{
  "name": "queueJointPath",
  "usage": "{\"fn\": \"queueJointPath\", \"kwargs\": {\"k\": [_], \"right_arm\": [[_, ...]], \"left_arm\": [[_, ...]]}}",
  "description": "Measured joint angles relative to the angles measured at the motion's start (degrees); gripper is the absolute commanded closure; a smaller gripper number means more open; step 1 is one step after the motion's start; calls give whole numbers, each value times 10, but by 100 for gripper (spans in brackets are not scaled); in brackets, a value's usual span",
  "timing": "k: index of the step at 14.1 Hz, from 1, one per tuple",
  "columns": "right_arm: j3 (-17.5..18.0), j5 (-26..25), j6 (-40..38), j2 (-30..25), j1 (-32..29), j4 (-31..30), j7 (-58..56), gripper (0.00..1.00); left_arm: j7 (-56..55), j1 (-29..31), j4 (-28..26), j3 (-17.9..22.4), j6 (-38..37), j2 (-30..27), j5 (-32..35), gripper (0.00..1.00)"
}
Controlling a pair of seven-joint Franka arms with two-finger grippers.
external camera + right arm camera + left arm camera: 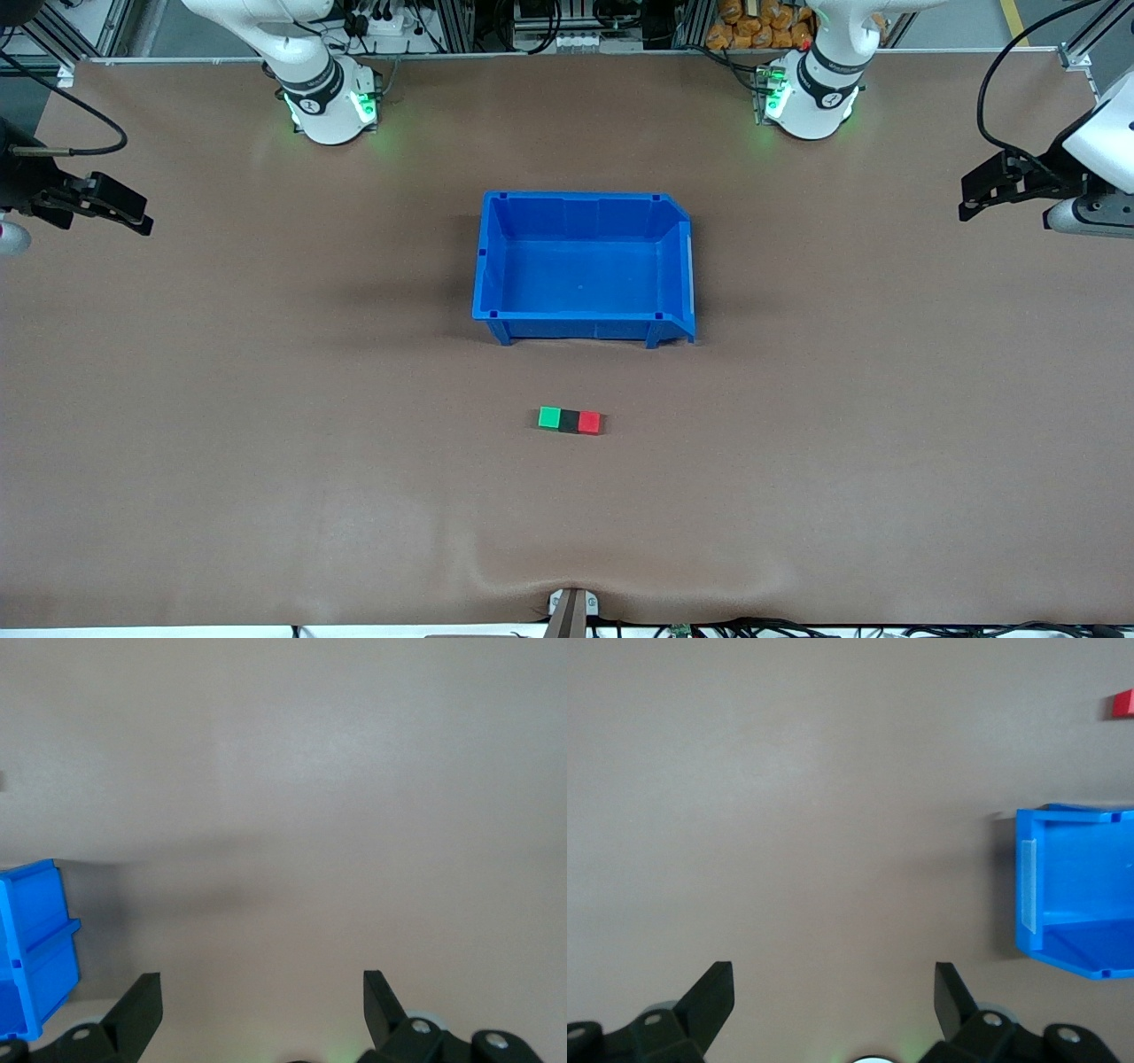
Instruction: Attach green and red cubes to black cube
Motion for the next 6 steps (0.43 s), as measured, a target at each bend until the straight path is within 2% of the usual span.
{"fn": "queueJointPath", "kwargs": {"k": [6], "right_arm": [[-1, 14, 1, 0, 0, 0, -5, 0]], "left_arm": [[-5, 0, 0, 0, 0, 0, -1, 0]]}}
